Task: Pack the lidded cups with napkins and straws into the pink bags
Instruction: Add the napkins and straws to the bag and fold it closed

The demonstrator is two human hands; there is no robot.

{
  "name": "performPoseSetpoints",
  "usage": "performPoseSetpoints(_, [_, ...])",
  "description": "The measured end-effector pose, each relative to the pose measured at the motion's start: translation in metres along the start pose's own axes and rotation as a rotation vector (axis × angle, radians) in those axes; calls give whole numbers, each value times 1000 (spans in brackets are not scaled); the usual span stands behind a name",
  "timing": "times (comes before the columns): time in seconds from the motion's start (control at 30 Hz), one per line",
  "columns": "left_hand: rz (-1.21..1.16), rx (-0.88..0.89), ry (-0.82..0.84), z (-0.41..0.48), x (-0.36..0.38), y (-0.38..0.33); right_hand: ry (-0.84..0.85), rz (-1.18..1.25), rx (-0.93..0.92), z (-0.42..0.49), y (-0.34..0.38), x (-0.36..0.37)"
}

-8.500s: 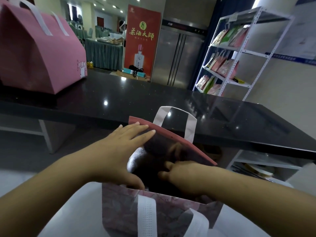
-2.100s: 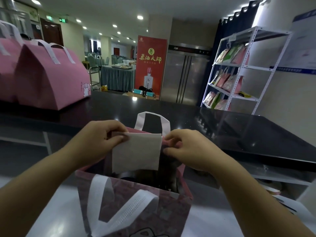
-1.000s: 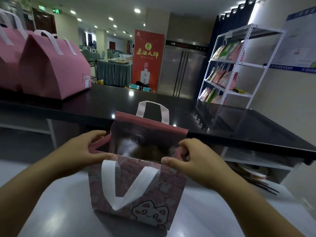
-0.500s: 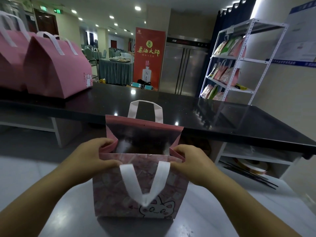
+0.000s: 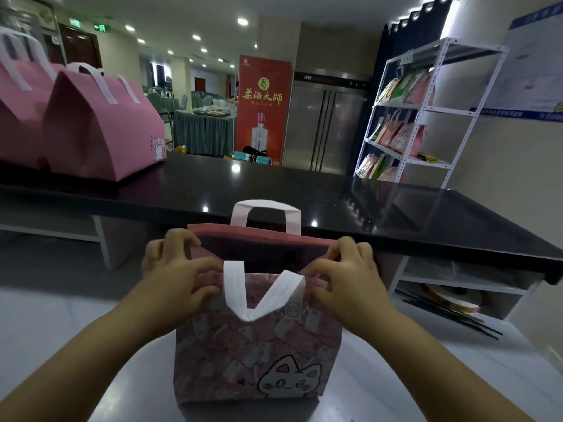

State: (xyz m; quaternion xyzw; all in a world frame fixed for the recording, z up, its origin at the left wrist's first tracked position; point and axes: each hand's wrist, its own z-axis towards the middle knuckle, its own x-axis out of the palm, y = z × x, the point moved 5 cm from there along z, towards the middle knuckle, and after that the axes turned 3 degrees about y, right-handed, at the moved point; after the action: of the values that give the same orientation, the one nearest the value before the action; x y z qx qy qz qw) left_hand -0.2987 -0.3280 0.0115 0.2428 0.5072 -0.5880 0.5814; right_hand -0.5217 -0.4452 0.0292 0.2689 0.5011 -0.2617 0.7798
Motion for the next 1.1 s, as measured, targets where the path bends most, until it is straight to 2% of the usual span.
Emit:
performPoseSetpoints(0.1, [137,103,-59,1,-5,1,-3,-104,-31,0,1,-1])
performPoseSetpoints(0.17, [149,117,31,5,-6,6,33,-133,-68,1,1,0])
performPoseSetpoints(0.27, [158,136,187,17,-7,8,177,-107,-96,9,0,0])
performPoseSetpoints(0.37, [183,220,251,26,-11,4,271,-54,-103,16,0,-4])
performPoseSetpoints(0.43, [148,257,237,28,-16,2,251,-22,-109,18,0,-8])
performPoseSetpoints(0.57, [-68,269,235,29,-17,1,253,59,-65,17,-2,-7])
performPoseSetpoints(0.83, [-205,256,162,30,-13,10,209,75,-121,19,3,-6])
performPoseSetpoints(1.1, [-201,266,287,32,-9,13,237,196,-69,25,-5,2])
